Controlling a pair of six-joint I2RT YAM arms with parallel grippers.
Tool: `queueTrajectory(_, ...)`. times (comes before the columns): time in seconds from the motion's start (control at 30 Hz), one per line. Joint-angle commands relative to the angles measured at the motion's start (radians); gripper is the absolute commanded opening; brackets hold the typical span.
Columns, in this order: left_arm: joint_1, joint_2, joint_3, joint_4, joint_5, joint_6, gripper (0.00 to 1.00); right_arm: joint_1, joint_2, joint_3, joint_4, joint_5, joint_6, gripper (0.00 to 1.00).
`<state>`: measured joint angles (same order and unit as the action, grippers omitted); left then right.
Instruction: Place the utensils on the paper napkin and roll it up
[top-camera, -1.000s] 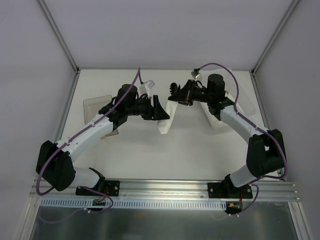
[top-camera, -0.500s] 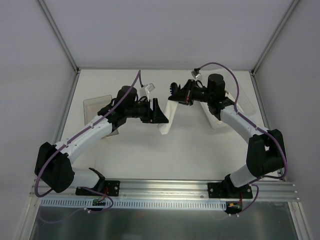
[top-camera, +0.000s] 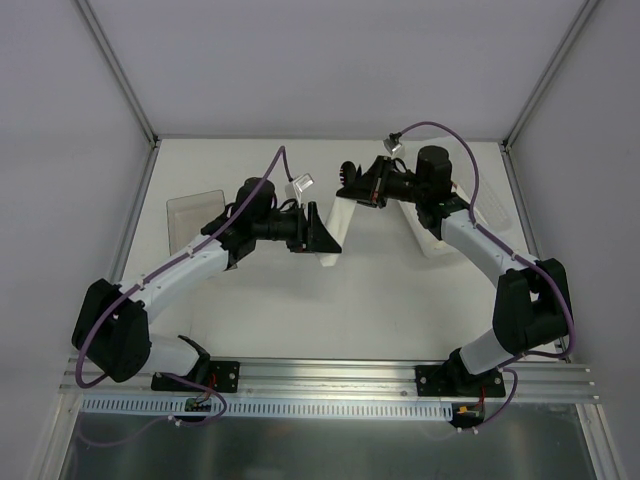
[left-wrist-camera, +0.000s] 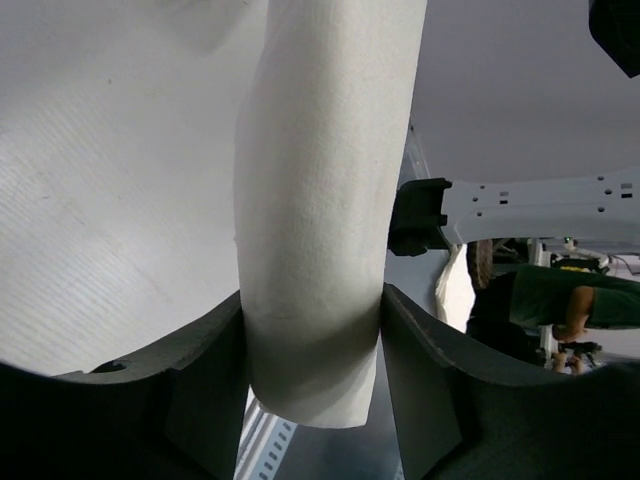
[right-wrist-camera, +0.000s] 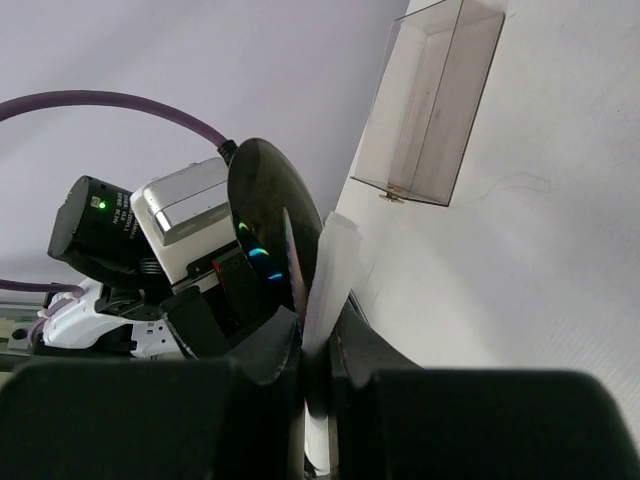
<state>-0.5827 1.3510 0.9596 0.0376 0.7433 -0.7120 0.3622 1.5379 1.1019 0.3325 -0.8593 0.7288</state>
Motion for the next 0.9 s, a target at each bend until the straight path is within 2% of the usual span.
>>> queueTrajectory(0.0,-0.003,-0.004,-0.036,0.154,0.053,-0.073,0.48,0.0,-0.056,0.05,0.103,-0.037,0.032,0.0)
queueTrajectory(0.07,-0.002,-0.004,-0.054,0.186,0.057,-0.09,0.44,0.003,-0.055,0.05,0.111,-0.041,0.032,0.0)
queueTrajectory(0.2,-0.002,-0.003,-0.067,0.234,0.054,-0.112,0.28,0.004,-0.055,0.05,0.119,-0.046,0.04,0.0)
queueTrajectory(0.23,-0.002,-0.001,-0.067,0.246,0.054,-0.112,0.2,0.009,-0.053,0.052,0.12,-0.046,0.04,0.0)
queueTrajectory(0.37,-0.003,-0.004,-0.084,0.304,0.053,-0.125,0.06,0.017,-0.05,0.061,0.125,-0.053,0.037,0.0)
queueTrajectory(0.47,-0.002,-0.032,-0.128,0.411,0.033,-0.144,0.0,0.029,-0.047,0.078,0.122,-0.058,0.031,0.0)
queueTrajectory(0.53,-0.002,-0.05,-0.157,0.45,0.004,-0.142,0.0,0.034,-0.047,0.101,0.086,-0.058,0.014,0.09)
queueTrajectory(0.67,0.014,-0.099,-0.173,0.498,-0.021,-0.119,0.0,0.032,-0.061,0.111,0.06,-0.058,0.001,0.47)
queueTrajectory(0.7,0.021,-0.104,-0.177,0.519,-0.024,-0.124,0.0,0.034,-0.065,0.111,0.048,-0.06,-0.003,0.61)
queueTrajectory(0.87,0.052,-0.135,-0.193,0.581,-0.039,-0.133,0.0,0.018,-0.097,0.082,0.042,-0.075,-0.011,0.73)
